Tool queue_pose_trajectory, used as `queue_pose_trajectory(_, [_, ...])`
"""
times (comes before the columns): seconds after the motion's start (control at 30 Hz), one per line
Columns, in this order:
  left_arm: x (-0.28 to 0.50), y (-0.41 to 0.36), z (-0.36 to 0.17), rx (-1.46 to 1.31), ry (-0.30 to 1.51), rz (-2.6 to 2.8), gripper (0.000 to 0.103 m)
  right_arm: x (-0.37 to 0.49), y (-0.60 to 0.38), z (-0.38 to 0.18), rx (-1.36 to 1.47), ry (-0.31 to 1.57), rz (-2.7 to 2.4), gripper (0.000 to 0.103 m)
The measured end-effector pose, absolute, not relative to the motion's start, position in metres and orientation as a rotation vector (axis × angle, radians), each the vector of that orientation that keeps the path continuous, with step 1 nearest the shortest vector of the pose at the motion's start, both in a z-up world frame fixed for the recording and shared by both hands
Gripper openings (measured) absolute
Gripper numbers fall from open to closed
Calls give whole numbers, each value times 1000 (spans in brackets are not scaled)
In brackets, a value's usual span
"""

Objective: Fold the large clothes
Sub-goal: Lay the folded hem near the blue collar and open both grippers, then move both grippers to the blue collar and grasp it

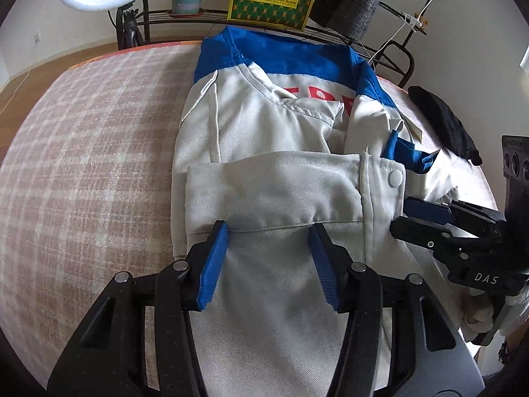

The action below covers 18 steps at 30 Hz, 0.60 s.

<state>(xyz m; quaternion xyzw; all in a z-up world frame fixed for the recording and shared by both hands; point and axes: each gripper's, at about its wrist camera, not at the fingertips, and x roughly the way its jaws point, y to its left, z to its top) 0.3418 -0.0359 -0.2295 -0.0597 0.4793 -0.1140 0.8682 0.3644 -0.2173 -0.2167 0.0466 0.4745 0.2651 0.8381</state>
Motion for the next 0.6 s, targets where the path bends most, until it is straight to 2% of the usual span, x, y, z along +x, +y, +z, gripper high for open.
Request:
queue_pose_trajectory(0.2, [326,-32,-210,-122,984,-234,55,346,-227,-200,88,964,552,46])
queue_pose_trajectory(0.4, [303,-9,-161,-136,876,-246,55,305,-268,-152,139,791,533,46])
queue_pose_trajectory(0.6, [291,22,-95,-173,737,-242,55,283,-310,-108,102,706,428,47])
